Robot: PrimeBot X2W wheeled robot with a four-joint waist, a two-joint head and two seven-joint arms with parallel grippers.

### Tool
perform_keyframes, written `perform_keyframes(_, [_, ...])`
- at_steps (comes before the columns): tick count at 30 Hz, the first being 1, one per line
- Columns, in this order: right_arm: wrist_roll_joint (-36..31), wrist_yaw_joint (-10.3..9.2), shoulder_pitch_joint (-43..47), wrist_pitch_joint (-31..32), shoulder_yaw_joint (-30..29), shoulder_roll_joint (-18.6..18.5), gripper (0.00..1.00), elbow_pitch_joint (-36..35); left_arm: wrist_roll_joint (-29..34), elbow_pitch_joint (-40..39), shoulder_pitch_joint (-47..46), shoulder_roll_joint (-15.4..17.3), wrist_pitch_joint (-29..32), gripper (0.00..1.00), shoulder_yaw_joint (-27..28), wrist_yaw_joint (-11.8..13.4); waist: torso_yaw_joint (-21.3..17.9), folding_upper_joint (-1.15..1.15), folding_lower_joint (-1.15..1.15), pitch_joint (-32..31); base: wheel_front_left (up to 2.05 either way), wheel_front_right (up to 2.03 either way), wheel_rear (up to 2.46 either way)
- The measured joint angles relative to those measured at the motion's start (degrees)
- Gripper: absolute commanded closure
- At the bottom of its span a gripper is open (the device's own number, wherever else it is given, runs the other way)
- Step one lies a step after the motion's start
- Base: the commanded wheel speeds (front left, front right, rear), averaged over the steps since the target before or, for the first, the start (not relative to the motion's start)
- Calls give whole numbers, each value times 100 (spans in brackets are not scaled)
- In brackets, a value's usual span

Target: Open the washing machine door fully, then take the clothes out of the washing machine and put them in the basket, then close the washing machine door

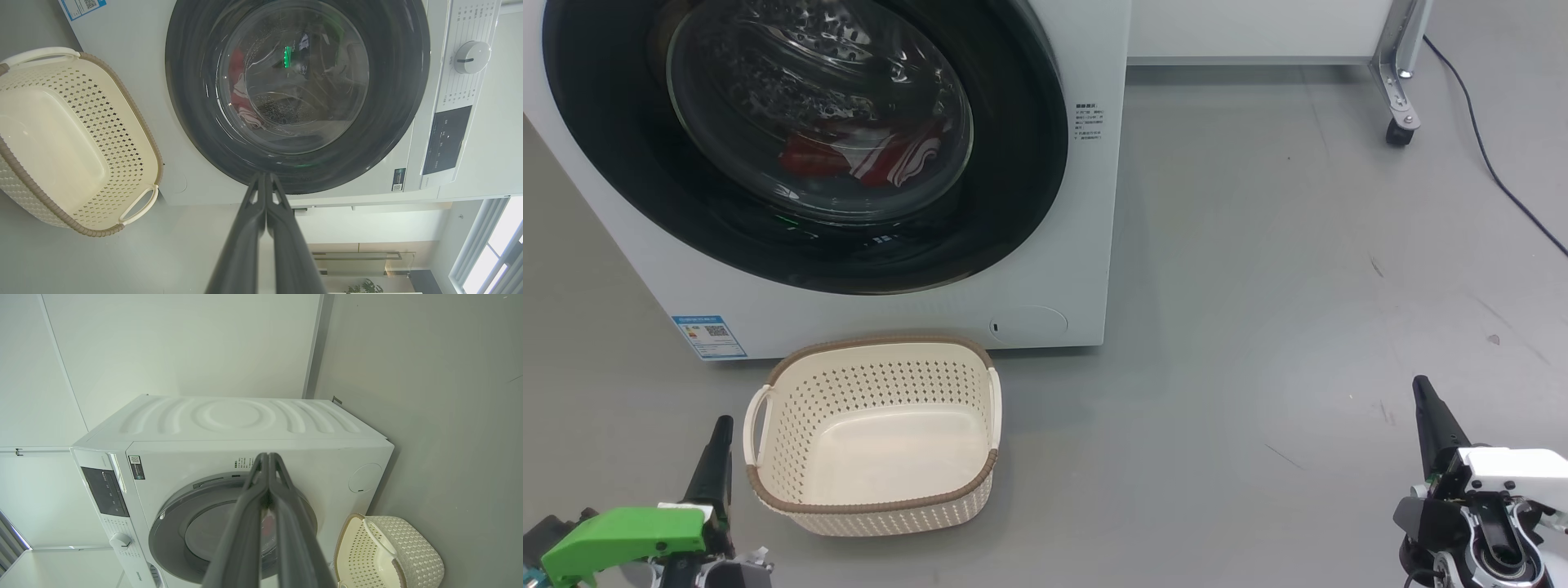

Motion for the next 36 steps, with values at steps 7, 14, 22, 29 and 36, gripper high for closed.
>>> perform_keyframes(7, [0,0,0,0,0,0,100,0,0,0,0,0,0,100,-1,0,0,0,0,0,0,0,0])
perform_keyframes(14, [0,0,0,0,0,0,100,0,0,-1,0,0,0,100,-1,0,0,0,0,0,0,0,0])
perform_keyframes(22, [0,0,0,0,-1,0,100,0,0,-1,0,0,0,100,-1,0,0,0,0,0,0,0,0])
perform_keyframes(29, [0,0,0,0,-1,0,100,0,0,-1,0,0,0,100,-1,0,0,0,0,0,0,0,0])
perform_keyframes(36, [0,-1,1,0,0,1,0,4,0,5,1,-1,0,0,-1,0,0,0,0,0,0,0,0])
